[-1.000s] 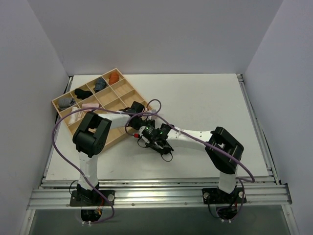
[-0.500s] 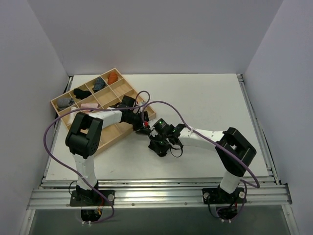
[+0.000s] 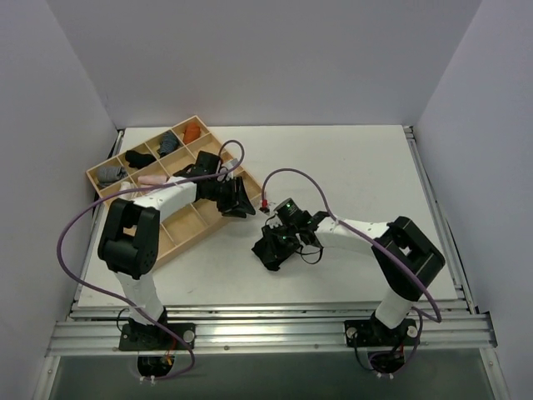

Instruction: Roll the underwear

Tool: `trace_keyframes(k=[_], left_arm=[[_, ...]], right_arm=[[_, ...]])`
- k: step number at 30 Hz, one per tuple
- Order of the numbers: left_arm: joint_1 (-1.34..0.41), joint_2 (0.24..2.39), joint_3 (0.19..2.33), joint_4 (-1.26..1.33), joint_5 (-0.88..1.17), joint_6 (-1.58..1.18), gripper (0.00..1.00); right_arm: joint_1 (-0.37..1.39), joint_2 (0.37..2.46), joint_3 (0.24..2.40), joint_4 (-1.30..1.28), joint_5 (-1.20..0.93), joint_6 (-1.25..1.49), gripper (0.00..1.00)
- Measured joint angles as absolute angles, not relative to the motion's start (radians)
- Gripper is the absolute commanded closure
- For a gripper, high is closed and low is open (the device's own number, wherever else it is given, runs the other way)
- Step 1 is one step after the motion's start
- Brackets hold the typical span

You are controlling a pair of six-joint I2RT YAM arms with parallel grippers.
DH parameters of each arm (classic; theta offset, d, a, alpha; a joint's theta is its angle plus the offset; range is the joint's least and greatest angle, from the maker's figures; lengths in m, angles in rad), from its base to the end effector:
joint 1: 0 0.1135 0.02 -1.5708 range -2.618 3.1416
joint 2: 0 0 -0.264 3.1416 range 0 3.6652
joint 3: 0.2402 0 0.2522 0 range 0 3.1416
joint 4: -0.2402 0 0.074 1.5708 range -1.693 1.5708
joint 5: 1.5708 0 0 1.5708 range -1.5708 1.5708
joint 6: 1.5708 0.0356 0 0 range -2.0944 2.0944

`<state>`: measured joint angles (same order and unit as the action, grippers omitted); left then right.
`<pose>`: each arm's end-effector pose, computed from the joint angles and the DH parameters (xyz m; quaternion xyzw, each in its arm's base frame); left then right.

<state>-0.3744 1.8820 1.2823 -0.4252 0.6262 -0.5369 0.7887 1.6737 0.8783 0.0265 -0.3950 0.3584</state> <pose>0.3556 -0.1622 0.1882 0.0084 0.9199 -0.3792 0.0998 0.2287 0.2496 0.1689 -0.2676 0.8656 0.3594 0.2234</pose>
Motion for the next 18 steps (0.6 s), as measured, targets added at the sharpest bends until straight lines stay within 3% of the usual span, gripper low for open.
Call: trace_keyframes(k=[18], left_arm=[[-0.418, 1.757, 1.138, -0.434, 0.678, -0.359, 0.48]], right_arm=[[0.523, 1.865, 0.947, 0.009, -0.92, 0.306, 0.98]])
